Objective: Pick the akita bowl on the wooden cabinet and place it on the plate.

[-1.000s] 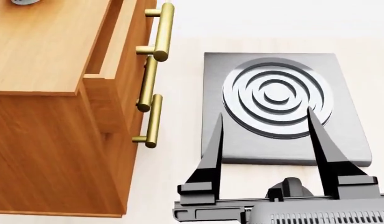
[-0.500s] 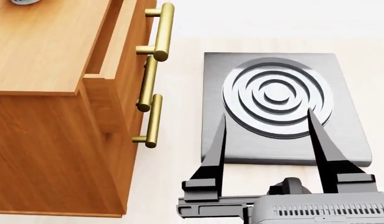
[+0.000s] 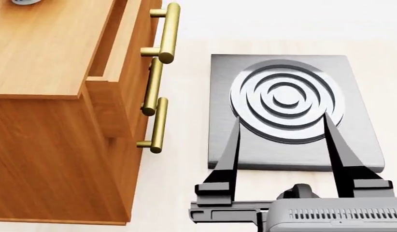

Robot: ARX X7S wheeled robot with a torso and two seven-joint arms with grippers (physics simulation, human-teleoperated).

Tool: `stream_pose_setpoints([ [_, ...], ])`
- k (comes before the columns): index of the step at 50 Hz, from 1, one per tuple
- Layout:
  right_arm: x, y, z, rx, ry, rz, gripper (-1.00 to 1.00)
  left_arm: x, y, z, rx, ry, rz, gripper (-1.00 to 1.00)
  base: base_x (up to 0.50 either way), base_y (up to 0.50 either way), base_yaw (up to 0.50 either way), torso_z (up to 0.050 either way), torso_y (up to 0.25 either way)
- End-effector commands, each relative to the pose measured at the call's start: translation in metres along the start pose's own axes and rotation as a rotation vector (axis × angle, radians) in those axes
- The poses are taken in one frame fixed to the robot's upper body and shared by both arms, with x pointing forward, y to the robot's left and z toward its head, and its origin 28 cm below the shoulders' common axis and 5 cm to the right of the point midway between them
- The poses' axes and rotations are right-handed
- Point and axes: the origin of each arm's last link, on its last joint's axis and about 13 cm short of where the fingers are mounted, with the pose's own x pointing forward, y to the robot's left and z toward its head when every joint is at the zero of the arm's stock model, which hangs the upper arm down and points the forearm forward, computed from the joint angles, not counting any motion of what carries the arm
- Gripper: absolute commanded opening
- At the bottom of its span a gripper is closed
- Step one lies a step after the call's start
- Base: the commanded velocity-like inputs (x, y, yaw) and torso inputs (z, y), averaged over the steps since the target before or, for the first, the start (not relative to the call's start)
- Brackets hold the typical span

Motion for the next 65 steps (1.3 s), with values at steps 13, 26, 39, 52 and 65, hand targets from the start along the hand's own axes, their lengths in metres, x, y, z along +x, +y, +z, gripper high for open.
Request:
stream_pose_setpoints([
  [13, 0.001, -0.002, -0.002, 0.001, 0.005, -0.011, 1.00, 0.066, -0.012, 0.017, -0.037, 0.171, -0.076, 1.00, 0.00, 0.00, 0.00, 0.000, 0.000],
  [26, 0.000, -0.003, -0.001, 0.005, 0.000, -0.015, 1.00, 0.075, -0.018, 0.014, -0.136, 0.327, -0.128, 1.00, 0.00, 0.00, 0.00, 0.000, 0.000],
  [39, -0.001, -0.004, 0.003, -0.007, -0.009, -0.018, 1.00, 0.073, -0.012, 0.012, -0.193, 0.392, -0.067, 1.00, 0.00, 0.00, 0.00, 0.000, 0.000],
  [52, 0.000, -0.003, 0.001, 0.002, -0.006, -0.013, 1.00, 0.071, -0.006, 0.011, -0.213, 0.453, 0.034, 1.00, 0.00, 0.00, 0.00, 0.000, 0.000],
  [65, 0.000, -0.002, 0.002, 0.005, -0.008, -0.006, 1.00, 0.070, 0.008, 0.018, -0.207, 0.432, 0.119, 1.00, 0.00, 0.00, 0.00, 0.000, 0.000],
])
